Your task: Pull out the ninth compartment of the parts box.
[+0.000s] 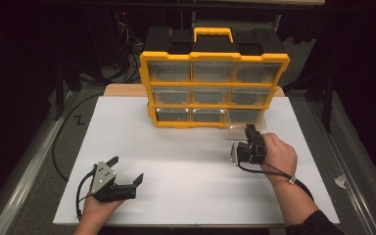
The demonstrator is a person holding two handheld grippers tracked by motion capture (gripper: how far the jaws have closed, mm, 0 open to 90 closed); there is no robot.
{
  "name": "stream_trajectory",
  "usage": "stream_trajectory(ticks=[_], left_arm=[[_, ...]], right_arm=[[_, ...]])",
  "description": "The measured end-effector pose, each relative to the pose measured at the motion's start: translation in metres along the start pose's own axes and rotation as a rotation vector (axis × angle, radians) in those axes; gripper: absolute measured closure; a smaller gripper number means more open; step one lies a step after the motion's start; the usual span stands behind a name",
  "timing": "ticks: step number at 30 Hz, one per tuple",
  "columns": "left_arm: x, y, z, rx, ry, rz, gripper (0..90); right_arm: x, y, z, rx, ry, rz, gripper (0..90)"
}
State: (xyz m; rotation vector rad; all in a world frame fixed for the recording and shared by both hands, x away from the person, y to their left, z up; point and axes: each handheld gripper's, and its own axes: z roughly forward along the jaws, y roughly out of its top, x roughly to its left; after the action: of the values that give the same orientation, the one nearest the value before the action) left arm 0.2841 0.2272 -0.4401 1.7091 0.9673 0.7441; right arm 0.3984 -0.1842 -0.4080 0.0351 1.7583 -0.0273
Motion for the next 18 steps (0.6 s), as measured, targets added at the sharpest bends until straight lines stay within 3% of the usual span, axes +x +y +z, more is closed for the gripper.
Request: stream_trajectory(ticks=[18], left_arm=[[0.0,0.0,0.0,0.0,-0.002,0.001,0.1]], right_arm=[[0.008,-0.004,-0.016,-0.009,-0.017,-0.024,77.5]])
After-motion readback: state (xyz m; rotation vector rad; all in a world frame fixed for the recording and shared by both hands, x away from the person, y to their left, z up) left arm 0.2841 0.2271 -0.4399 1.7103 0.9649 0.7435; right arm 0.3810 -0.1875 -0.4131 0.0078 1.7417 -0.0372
